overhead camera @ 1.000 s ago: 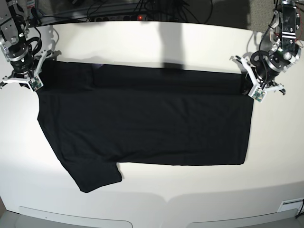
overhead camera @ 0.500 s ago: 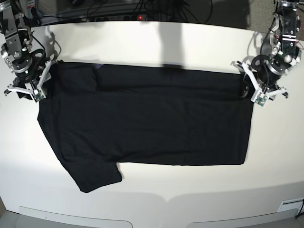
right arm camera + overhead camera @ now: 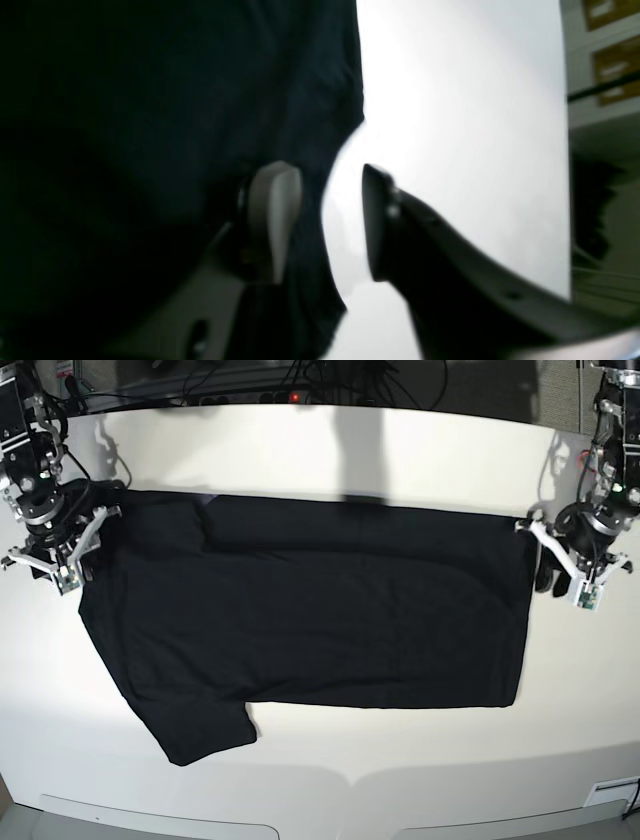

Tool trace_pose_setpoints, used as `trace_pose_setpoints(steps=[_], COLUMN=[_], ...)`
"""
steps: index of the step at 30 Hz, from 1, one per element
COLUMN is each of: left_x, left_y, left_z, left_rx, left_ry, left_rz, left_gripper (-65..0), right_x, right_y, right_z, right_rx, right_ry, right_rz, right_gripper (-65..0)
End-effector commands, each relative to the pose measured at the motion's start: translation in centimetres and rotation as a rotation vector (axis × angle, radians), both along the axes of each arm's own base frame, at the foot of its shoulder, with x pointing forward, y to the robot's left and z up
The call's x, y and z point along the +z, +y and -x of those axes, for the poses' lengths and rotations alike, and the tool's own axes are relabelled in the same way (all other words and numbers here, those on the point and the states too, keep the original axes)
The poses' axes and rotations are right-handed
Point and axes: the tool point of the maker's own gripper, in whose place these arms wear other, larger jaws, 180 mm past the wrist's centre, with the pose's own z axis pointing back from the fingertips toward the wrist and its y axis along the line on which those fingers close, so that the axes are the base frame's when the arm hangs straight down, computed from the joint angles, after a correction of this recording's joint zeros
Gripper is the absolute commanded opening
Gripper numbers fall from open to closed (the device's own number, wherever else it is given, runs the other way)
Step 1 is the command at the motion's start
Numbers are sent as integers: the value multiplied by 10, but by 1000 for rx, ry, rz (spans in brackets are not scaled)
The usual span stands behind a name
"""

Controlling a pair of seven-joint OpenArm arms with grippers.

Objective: Fold the T-shirt properly
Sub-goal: 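Lower the shoulder edge and regrip it with both grippers, then drag the shirt by its shoulders toward the robot with both grippers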

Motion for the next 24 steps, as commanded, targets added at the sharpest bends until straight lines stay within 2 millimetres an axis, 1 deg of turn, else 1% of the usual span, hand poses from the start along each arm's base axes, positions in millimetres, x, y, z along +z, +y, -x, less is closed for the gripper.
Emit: trace_pose_setpoints(steps=[1, 3, 6, 8, 11, 16, 19, 22, 24], left_x=[15, 18, 18, 15, 6, -4, -23, -42, -54], left_y=[-5, -19, -35, -42, -48, -56, -55, -48, -44], left_z=[-7, -8, -10, -9, -4, -1, 4, 8, 12], left_rx=[0, 8, 21, 27, 35, 52, 77, 110, 131], left_ry=[-49, -64, -90, -85, -34, -4, 35, 56, 70], left_rz=[33, 112, 174, 197, 210, 247, 264, 277, 285], left_gripper=[-569, -648, -650, -650, -650, -650, -650, -650, -650], right_x=[19, 20, 15, 9, -3, -18, -33, -48, -57], right_y=[1, 10, 18, 22, 25, 21, 12, 0, -5], right_z=[-10, -9, -7, -4, 3, 12, 20, 28, 33], right_rx=[7, 1, -12, -26, -61, -99, -133, -160, -158], right_ry=[-48, -41, -40, -28, 20, 73, 113, 146, 168], right_rz=[0, -40, -88, -106, -122, -127, -125, -122, -122], right_gripper=[-480, -537, -650, -650, -650, -650, -650, -650, -650])
